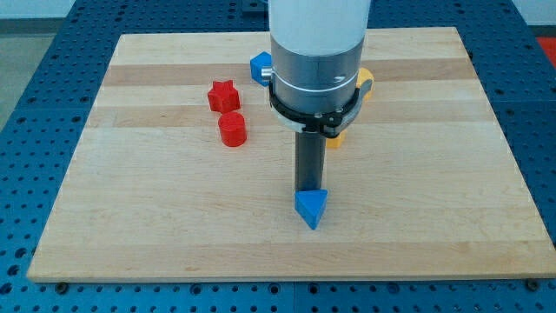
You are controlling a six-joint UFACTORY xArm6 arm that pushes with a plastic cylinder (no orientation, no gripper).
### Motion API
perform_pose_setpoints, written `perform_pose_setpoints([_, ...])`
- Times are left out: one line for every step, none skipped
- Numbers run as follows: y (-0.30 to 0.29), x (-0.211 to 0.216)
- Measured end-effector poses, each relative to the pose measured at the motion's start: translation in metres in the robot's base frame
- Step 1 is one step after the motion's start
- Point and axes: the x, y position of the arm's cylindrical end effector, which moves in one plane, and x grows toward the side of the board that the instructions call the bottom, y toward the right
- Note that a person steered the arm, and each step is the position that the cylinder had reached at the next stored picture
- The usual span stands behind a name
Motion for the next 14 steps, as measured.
perform_pose_setpoints([0.000, 0.021])
perform_pose_setpoints([0.000, 0.025])
perform_pose_setpoints([-0.019, 0.010])
perform_pose_setpoints([-0.076, -0.030])
perform_pose_setpoints([-0.153, -0.078])
perform_pose_setpoints([-0.211, -0.139])
perform_pose_setpoints([-0.214, -0.222])
perform_pose_setpoints([-0.201, -0.295])
perform_pose_setpoints([-0.133, -0.308])
perform_pose_setpoints([-0.071, -0.298])
perform_pose_setpoints([-0.064, -0.298])
perform_pose_setpoints([-0.060, -0.281])
perform_pose_setpoints([-0.059, -0.276])
perform_pose_setpoints([-0.059, -0.265])
